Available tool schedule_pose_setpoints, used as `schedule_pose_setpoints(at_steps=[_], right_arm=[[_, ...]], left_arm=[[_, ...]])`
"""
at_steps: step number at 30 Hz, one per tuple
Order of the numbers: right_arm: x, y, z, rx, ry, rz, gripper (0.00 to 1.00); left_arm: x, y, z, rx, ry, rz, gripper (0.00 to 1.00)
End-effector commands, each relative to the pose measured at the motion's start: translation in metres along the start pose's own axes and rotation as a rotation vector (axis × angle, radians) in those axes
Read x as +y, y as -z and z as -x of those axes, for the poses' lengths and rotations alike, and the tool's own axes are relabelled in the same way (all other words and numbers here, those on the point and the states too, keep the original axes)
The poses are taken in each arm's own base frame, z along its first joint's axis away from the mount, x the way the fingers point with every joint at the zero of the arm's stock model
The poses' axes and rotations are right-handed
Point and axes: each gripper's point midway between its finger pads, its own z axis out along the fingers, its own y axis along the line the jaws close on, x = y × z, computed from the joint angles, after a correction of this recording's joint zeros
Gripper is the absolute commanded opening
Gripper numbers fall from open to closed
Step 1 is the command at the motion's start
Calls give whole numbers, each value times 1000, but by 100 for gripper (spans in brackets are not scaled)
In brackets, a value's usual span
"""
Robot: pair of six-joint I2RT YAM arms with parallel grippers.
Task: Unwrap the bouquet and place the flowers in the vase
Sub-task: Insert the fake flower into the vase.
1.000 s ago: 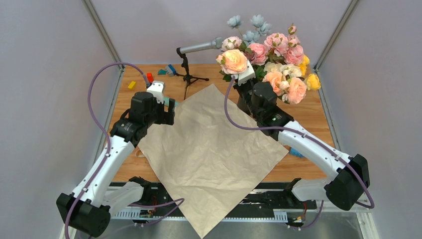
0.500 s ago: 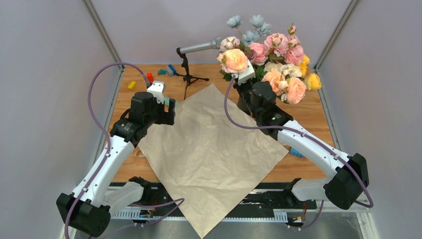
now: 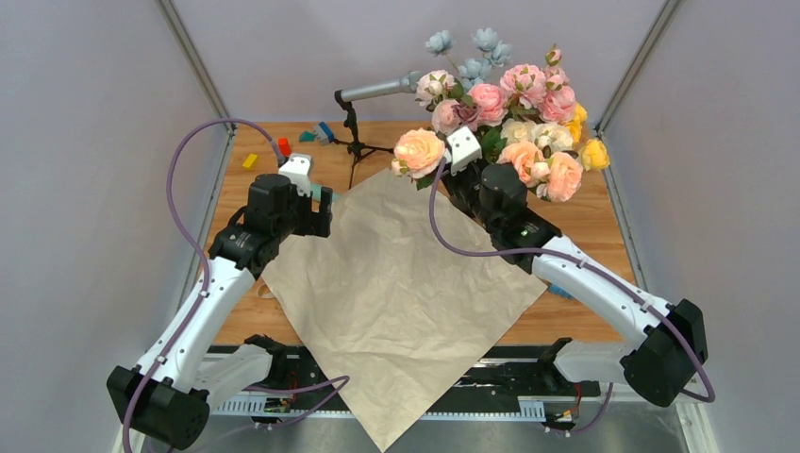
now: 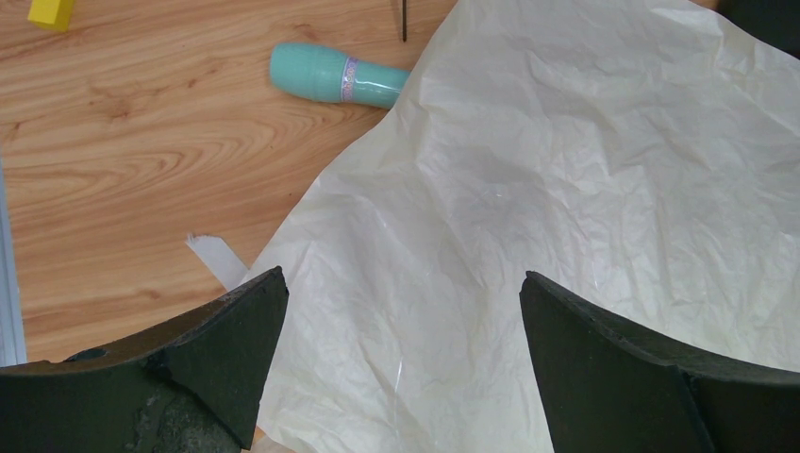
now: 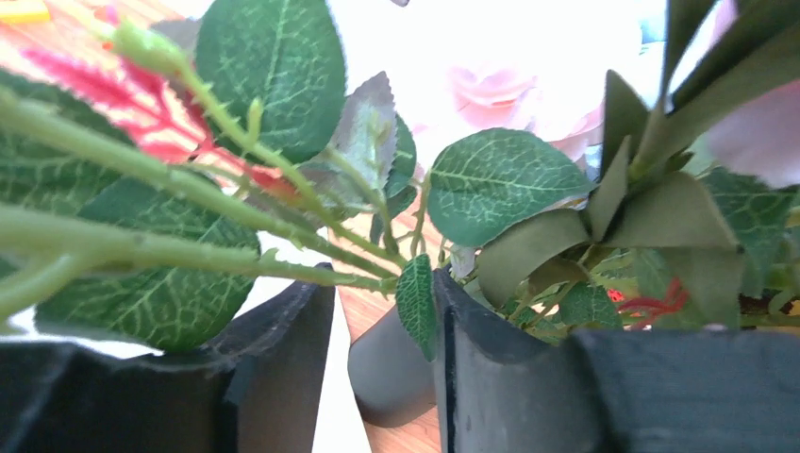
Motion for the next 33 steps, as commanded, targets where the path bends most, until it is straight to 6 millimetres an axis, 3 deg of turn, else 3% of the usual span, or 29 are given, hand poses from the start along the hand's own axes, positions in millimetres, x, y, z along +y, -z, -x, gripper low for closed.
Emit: schedule_pose_setpoints(at_steps=[1,7,11,17,33], right_arm=[[9,11,7,-31,-5,50,44],[19,17,2,-30,7,74,53],[25,23,-1,-31,6,88,68],[33,33,-4,-24,5,109,78],[64,68,-33,39,-34,151,88]], left_arm=[[1,3,12,-48,0,0,100],[2,2,11,-47,0,5,100],[3,2,11,-45,0,9,100],[3,1,10,-41,-1,12,100],[7,4,13,-61,6,34,100]])
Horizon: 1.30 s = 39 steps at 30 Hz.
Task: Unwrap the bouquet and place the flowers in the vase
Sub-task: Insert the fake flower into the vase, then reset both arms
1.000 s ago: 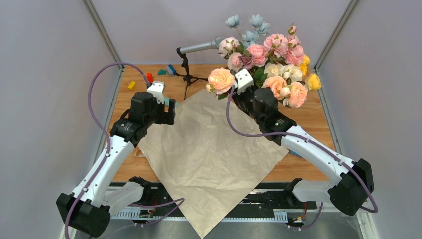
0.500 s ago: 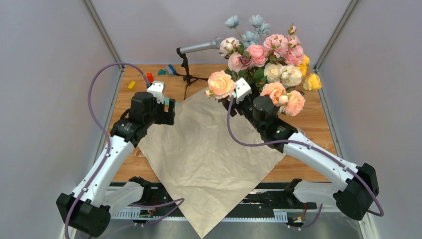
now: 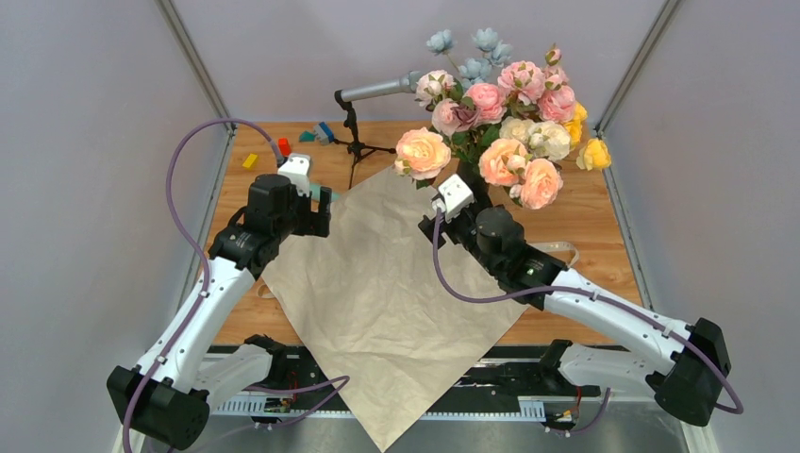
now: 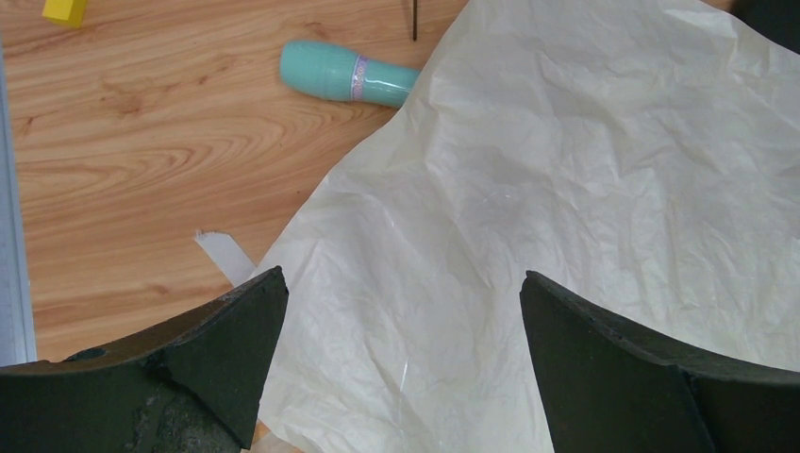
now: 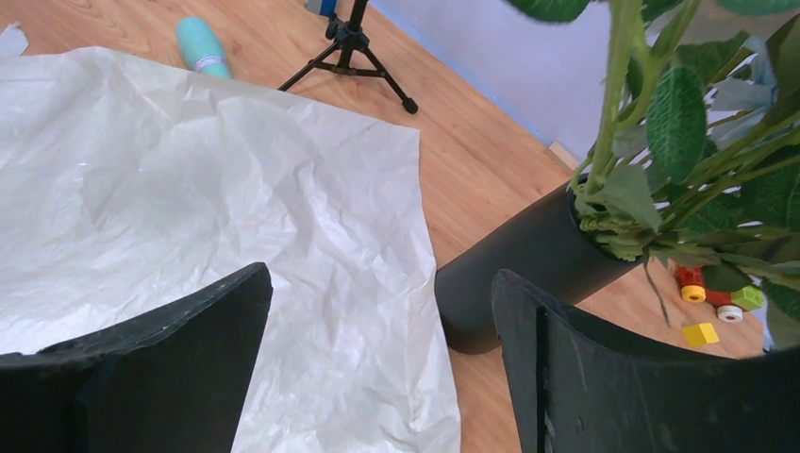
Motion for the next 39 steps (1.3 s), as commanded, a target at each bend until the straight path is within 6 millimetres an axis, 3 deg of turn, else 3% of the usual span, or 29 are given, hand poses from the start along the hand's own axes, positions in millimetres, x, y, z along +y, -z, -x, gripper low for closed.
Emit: schedule_pose_setpoints(at_steps=[1,8,12,18,21,23,27,30,39], right_arm=[[2,11,0,-6,-49,-20,88],[11,19,-30,49,-126,-24,92],[5,25,-54,85,-209,-59,97],[-24,40,-101,190,-376,-143,99],[-52,55,-123,221,-463,-269,100],[-71,67,-127,214,-505,-350,100],[-110,98,-126,189,-558,-536,100],[-134,119,-114,141,-563,-637,100],[-166,160,-66,-17,-545,-748,100]], left_arm=[[5,5,13,-62,6,17,100],[6,12,20,-113,23,21,100],[14,17,23,-141,36,64,100],[29,26,27,-193,62,143,100],[43,38,32,-242,110,216,100],[48,48,36,-283,138,241,100],[59,69,38,-329,163,291,100],[70,82,32,-327,160,347,100],[83,100,-4,-317,177,399,100]])
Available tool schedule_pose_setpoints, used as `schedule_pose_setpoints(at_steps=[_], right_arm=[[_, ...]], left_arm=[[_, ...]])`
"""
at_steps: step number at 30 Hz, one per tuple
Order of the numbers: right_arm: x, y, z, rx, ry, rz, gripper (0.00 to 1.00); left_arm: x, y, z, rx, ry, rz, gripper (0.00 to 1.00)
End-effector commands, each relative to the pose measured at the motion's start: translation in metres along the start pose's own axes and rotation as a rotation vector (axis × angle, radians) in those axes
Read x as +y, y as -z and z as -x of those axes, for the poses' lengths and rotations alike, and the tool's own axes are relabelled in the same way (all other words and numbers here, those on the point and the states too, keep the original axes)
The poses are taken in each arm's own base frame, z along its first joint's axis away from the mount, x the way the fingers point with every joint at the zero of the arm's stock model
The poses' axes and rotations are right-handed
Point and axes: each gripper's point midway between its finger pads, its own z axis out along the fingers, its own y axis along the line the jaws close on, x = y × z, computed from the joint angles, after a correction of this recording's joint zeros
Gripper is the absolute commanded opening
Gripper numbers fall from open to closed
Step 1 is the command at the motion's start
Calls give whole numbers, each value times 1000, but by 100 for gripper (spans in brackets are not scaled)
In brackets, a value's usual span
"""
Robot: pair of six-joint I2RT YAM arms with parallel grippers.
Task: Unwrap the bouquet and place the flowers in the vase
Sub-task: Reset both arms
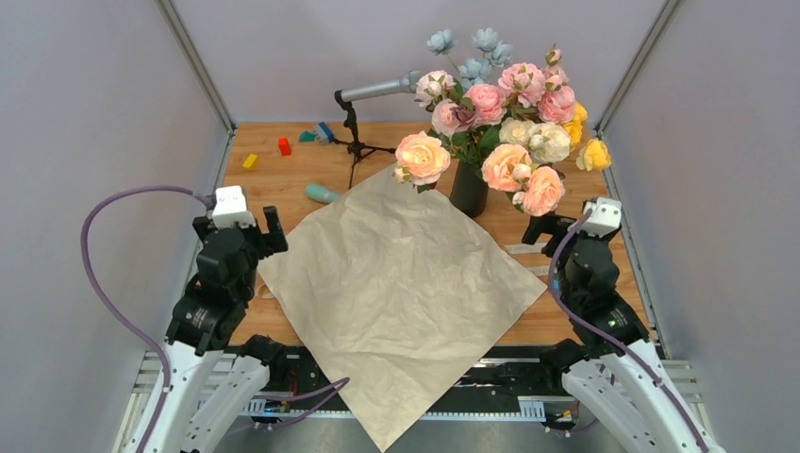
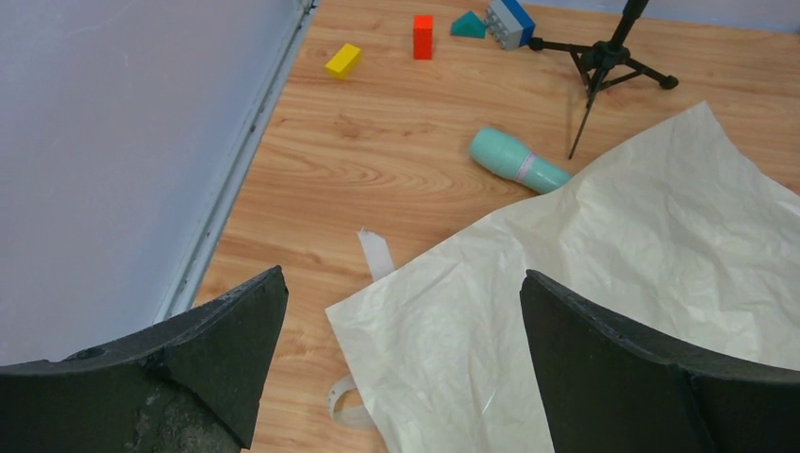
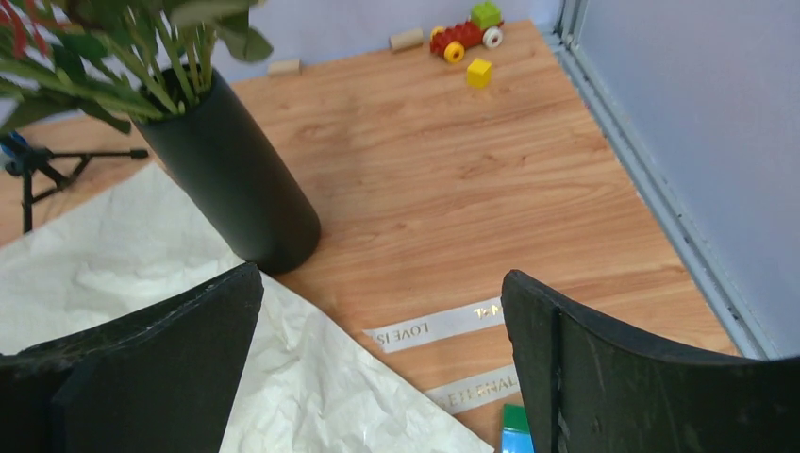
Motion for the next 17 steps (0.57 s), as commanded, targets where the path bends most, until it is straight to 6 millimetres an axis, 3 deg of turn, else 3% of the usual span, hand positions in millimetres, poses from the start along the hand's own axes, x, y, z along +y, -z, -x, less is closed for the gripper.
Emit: schedule_pose_setpoints(at_steps=[1,17], right_arm=[[-15,15,42,-102,-32,-53,100],[-20,20,45,-117,-42,-61,100]], left_arm=[[13,7,-12,6,34,49,100],[8,3,-15,10,31,32,100]])
